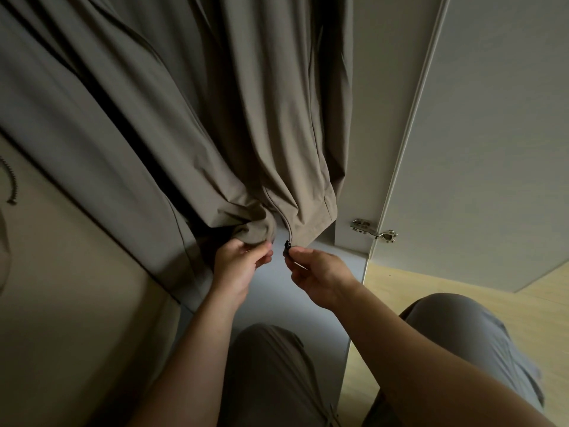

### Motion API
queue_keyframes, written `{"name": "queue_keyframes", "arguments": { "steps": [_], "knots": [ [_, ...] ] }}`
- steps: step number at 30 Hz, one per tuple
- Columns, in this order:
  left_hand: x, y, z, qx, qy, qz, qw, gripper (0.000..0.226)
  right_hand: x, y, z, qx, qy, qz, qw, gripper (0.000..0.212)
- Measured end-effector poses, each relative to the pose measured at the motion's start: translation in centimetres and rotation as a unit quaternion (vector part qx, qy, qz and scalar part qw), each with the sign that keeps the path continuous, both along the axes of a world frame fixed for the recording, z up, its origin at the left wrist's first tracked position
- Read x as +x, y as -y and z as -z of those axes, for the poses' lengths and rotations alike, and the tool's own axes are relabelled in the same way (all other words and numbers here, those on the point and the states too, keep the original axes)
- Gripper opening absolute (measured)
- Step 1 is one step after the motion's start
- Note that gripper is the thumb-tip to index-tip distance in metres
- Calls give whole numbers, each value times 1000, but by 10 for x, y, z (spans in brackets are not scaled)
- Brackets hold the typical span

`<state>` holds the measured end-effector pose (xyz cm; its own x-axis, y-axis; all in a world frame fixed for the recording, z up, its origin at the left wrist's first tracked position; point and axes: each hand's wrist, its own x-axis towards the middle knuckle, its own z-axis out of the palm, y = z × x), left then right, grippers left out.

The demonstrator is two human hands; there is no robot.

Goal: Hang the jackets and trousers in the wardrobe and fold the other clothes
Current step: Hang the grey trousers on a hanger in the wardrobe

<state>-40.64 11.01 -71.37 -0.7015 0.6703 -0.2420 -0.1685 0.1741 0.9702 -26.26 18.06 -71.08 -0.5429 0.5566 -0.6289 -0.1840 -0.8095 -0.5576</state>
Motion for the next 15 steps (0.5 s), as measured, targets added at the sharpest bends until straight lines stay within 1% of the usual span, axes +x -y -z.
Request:
{"name": "queue_keyframes", "arguments": {
  "steps": [2, 4, 6, 10, 13, 15],
  "knots": [
    [3, 0, -3, 5, -4, -13, 1000, 5, -1, 0, -1, -5, -3, -1, 1000, 8],
    [6, -1, -4, -10, -38, -34, 999, 13, -2, 1, -1, -12, -11, 2, 1000, 7],
    [9, -1, -5, -12, -51, -46, 998, 18, -3, 2, -1, -14, -18, 8, 1000, 6],
    [18, -3, -9, 18, -20, -66, 997, 15, -8, 4, -2, 1, -21, 14, 1000, 5],
    [20, -5, -11, 20, -4, -80, 997, 13, -11, 5, -2, 5, -17, 25, 1000, 4],
    [21, -5, -11, 12, -11, -86, 996, 14, -13, 6, -2, 10, -10, 28, 999, 4]
  ]
}}
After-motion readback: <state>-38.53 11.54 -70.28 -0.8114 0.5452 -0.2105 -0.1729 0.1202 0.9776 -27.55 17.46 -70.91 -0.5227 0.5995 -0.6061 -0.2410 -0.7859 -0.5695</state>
